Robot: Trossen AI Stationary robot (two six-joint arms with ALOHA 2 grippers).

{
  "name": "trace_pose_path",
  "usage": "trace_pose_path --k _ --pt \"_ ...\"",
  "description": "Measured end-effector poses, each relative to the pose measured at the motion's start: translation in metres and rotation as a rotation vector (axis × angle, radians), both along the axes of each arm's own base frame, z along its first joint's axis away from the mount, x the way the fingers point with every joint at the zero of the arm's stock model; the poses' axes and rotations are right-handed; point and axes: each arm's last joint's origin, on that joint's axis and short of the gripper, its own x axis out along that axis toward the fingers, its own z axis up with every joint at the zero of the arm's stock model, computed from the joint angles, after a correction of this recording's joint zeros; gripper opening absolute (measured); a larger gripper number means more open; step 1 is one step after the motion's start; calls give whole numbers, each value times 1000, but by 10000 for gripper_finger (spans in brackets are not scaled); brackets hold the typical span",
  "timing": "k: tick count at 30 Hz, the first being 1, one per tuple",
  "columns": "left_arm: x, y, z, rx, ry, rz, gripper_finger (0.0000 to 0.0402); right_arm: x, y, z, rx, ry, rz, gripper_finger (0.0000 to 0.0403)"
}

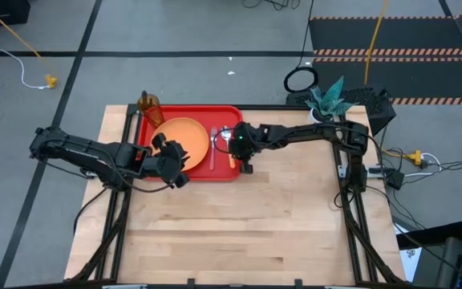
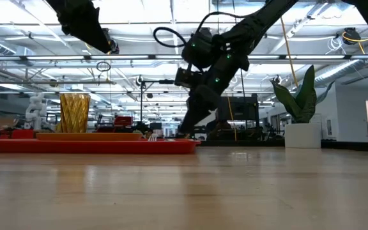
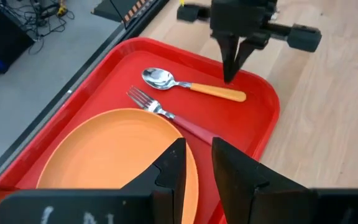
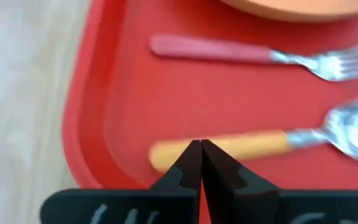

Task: Pick and place plate/cup/fork/spoon on tray
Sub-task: Put the yellow spoon on the red tray to the right of the pink fork

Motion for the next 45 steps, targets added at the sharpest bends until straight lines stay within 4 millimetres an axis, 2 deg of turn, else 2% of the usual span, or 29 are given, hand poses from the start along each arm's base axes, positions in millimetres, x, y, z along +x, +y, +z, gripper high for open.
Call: trace_pose_path --k 5,12,31,45 --pt "2 5 1 12 -2 11 81 -4 -1 -1 -15 45 -26 0" --pt "5 13 3 26 -17 21 81 4 9 -21 -1 70 -57 0" --pt "5 13 3 29 -18 15 81 7 21 -26 -9 22 -106 0" --pt "8 12 6 40 -49 -6 81 9 22 -25 3 -11 -129 0"
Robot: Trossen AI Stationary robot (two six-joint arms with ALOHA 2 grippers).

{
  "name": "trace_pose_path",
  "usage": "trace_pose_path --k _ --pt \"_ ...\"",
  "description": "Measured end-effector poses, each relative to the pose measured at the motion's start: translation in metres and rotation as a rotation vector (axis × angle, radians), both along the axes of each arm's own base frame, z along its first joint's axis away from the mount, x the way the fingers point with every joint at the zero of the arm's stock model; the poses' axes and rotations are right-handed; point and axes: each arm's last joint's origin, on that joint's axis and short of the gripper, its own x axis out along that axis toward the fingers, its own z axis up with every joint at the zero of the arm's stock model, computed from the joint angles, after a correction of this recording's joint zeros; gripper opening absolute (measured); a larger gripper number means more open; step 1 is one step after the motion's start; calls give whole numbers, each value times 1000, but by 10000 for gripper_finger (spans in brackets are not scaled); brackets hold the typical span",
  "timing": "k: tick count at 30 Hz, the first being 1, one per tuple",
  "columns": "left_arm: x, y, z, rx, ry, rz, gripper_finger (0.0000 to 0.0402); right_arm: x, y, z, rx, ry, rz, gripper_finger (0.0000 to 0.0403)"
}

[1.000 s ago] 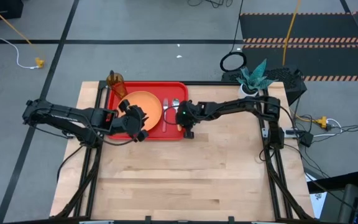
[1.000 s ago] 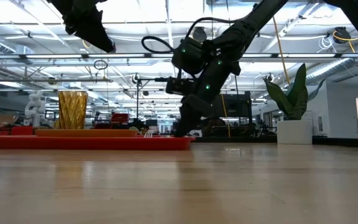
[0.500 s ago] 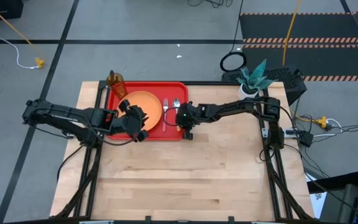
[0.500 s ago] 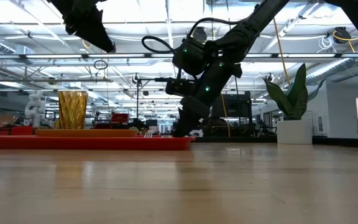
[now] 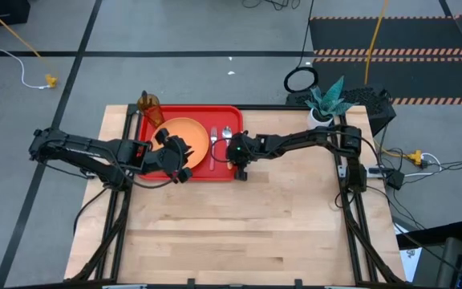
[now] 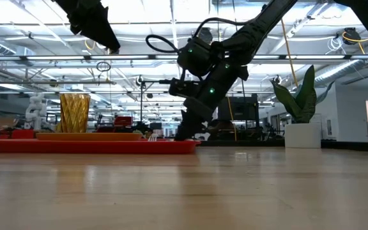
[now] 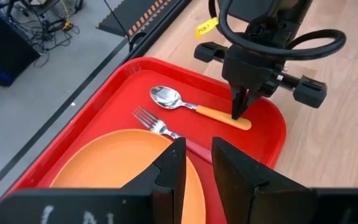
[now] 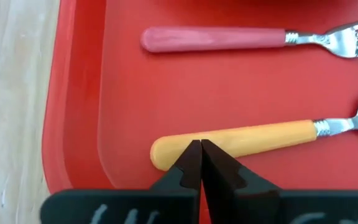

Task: Pick and place plate/cup/fork/spoon on tray
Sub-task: Put the yellow spoon on the red tray to the right of the pink fork

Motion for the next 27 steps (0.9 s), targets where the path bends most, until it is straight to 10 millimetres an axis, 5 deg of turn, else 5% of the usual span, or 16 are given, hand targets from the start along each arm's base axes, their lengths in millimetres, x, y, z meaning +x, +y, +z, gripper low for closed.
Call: trace_pose_path --k 27 --pt "0 0 0 4 0 -3 81 2 9 -1 -48 15 -27 0"
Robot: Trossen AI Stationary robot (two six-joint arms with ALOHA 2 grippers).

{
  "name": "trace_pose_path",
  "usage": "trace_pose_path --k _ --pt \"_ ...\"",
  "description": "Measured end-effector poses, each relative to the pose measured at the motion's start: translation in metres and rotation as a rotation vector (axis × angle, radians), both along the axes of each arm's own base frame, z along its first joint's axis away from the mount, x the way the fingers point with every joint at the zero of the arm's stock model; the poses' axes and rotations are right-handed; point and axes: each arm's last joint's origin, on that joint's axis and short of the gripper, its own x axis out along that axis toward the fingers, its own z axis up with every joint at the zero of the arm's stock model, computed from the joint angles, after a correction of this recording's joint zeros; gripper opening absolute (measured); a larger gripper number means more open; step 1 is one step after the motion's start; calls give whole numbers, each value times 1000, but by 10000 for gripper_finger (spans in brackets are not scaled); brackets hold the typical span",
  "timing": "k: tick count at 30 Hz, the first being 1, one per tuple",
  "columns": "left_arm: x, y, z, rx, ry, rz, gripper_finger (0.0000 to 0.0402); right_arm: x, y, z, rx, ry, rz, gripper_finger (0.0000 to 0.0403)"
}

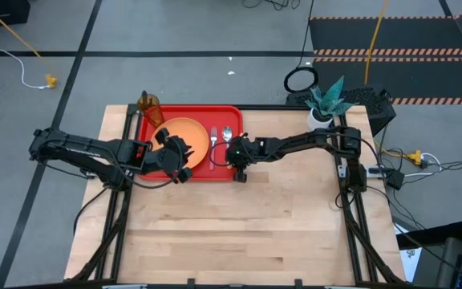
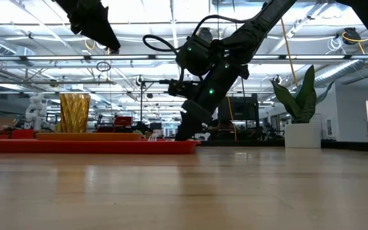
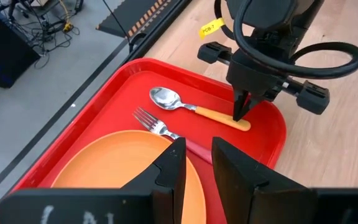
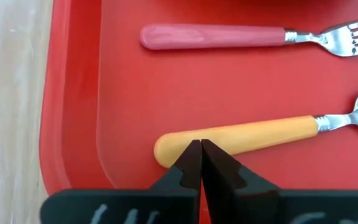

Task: Pick and place plate/cup/fork/spoon on tray
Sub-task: Put the yellow spoon on the red tray to the right of the pink fork

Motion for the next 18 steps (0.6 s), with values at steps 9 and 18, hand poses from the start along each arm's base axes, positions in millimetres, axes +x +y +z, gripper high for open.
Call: trace_pose_path --k 9,18 --pt "1 0 1 11 -2 -11 81 4 0 -10 9 -5 -13 0" --pt "1 0 1 12 -3 -11 81 3 1 -9 7 0 -11 0"
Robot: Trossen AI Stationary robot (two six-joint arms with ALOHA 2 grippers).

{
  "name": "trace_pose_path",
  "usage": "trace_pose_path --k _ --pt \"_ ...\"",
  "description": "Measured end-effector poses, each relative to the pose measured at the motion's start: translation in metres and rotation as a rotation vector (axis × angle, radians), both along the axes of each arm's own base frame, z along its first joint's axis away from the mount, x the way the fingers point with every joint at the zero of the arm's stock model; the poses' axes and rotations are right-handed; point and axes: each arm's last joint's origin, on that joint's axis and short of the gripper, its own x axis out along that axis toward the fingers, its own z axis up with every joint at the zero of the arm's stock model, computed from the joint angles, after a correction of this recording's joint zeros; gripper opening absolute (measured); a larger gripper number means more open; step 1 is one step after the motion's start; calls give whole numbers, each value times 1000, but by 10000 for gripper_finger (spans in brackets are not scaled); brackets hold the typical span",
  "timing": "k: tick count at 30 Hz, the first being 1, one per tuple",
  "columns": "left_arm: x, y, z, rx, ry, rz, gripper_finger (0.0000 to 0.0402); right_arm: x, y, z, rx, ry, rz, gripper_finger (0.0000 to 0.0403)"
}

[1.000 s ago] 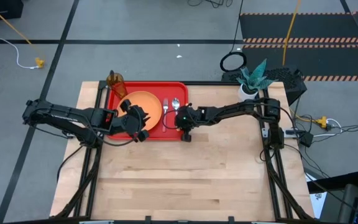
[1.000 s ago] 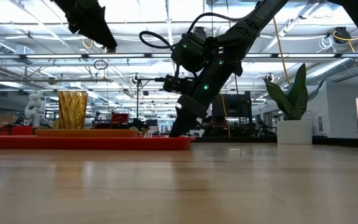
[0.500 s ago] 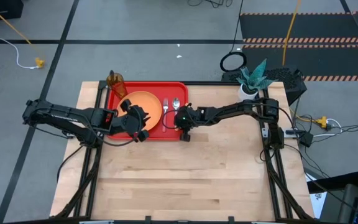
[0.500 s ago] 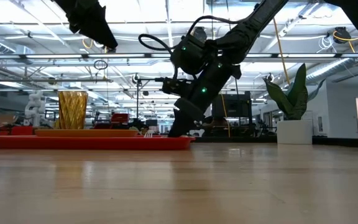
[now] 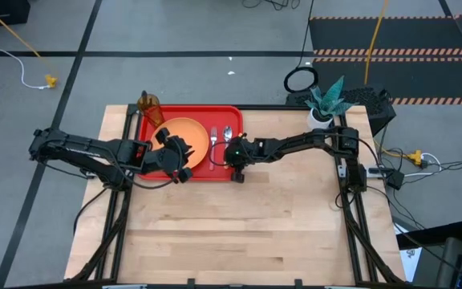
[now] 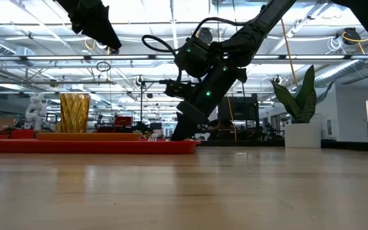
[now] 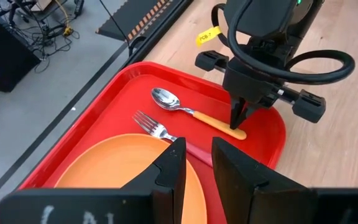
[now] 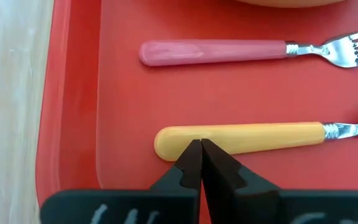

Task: Pick and place plate/cup/fork/spoon on tray
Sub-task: Put the yellow spoon on the red tray to the right of the pink fork, then return to Home Position

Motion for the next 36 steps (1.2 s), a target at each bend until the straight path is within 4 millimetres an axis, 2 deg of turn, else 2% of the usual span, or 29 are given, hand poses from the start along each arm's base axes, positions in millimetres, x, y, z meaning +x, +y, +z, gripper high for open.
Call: trace_pose_path --k 19,25,29,36 --pt "0 0 0 1 2 0 81 1 12 14 8 -50 19 0" --pt "0 0 0 0 1 0 81 0 19 37 -1 -109 36 0" --pt "0 0 0 0 1 -1 81 -7 28 61 -5 -140 54 0" --pt "-6 1 6 5 -21 -9 81 -28 43 101 -8 -158 88 0"
